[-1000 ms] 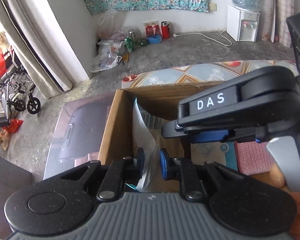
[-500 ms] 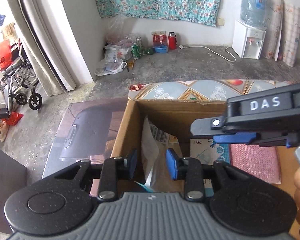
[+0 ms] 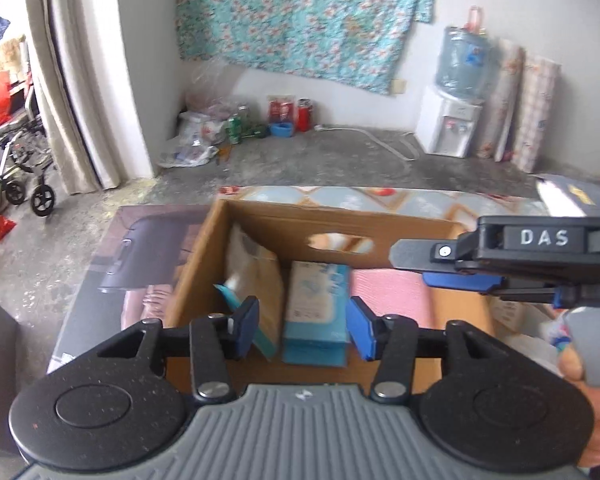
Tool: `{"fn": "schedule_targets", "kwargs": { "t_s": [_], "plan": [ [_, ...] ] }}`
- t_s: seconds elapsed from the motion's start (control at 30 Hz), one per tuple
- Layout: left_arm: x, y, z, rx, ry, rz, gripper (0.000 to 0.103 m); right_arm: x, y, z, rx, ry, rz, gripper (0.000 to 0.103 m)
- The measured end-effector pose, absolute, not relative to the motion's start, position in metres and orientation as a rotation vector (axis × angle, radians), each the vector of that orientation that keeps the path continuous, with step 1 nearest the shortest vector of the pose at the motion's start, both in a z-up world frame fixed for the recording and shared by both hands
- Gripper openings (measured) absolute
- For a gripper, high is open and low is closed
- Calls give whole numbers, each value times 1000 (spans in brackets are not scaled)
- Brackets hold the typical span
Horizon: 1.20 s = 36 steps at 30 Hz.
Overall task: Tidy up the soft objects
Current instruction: 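Move the right gripper back over the bed toward the pink plush bunny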
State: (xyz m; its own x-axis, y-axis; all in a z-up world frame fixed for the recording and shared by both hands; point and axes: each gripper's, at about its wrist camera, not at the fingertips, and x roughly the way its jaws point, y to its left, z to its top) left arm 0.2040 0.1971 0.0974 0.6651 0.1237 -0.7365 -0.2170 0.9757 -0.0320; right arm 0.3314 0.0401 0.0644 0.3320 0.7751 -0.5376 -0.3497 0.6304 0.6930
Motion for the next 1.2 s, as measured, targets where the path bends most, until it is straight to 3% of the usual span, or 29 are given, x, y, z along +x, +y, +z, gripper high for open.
{"fn": "schedule_targets", "kwargs": {
  "t_s": [0.17,0.6,0.87,1.2],
  "plan": [
    [163,139,108,-146,749,73,61,285,-30,76,492,902,749,59],
    [132,-10,73,-185,683,-194,62,213,-231,94,334,786,517,65],
    [192,-49,54,-291,745,-232,57,203,-322,70,270,765,381,65],
    [279,-95,16,-471,988,-315,56,250,-326,23,187,794,389,73]
  ]
}}
